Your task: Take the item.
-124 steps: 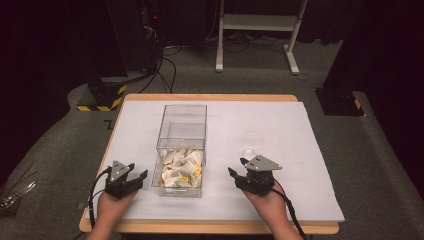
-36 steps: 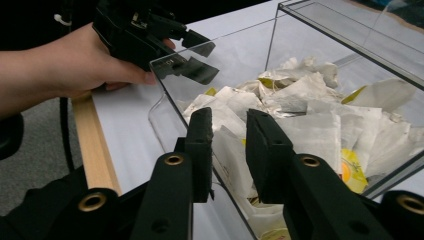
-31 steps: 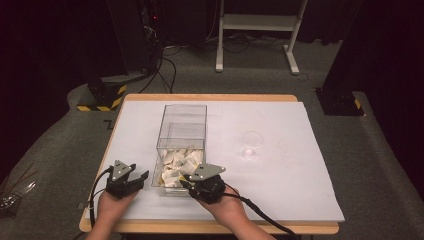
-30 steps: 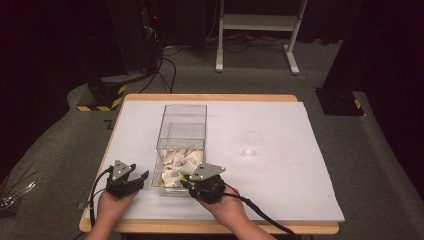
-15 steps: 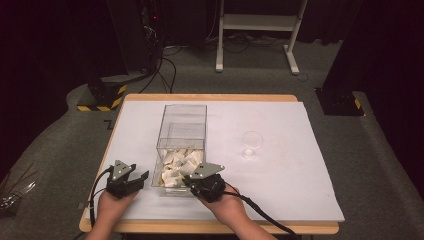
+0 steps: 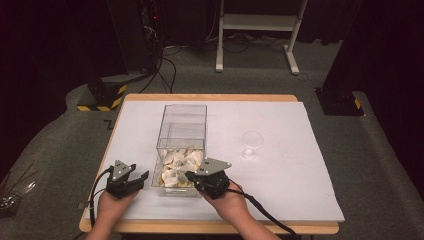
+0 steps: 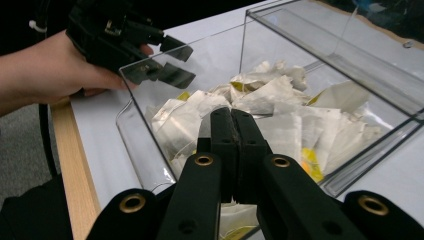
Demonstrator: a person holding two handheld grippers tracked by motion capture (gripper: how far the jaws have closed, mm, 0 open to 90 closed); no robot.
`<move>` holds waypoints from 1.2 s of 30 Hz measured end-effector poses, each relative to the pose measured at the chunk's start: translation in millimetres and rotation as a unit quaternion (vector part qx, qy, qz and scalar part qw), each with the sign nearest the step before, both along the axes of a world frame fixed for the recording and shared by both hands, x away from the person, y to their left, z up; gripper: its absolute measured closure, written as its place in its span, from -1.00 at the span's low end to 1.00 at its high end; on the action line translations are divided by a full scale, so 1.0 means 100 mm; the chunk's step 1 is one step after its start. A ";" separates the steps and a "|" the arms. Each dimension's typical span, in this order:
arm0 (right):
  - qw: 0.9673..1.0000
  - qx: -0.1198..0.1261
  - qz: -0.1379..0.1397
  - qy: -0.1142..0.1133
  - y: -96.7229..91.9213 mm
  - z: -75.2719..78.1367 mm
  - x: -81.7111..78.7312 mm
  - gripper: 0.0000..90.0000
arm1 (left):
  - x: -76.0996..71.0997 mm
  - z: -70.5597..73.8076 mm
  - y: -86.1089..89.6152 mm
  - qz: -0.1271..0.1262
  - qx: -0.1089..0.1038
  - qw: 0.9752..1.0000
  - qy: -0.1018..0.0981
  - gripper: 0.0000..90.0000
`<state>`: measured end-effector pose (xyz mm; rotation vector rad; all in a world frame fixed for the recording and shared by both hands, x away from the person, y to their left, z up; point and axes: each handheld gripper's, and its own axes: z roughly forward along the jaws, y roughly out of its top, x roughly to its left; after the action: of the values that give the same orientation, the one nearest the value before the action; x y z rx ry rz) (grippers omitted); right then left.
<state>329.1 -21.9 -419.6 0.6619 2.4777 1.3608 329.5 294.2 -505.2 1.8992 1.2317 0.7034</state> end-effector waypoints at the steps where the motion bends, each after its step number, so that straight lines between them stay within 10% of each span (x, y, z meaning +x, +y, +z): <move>1: 1.000 0.003 -0.002 0.000 -0.02 0.01 0.01 0.98 | 0.00 0.00 0.00 0.000 0.000 1.000 0.000 -0.10; 36: 0.995 0.069 -0.021 -0.063 -0.20 0.62 0.05 0.98 | 0.00 0.00 0.00 -0.001 0.000 1.000 0.001 -0.11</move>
<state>334.0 -41.4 -357.7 0.6324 2.2767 1.5192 329.5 294.2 -505.2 1.9006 1.2310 0.6998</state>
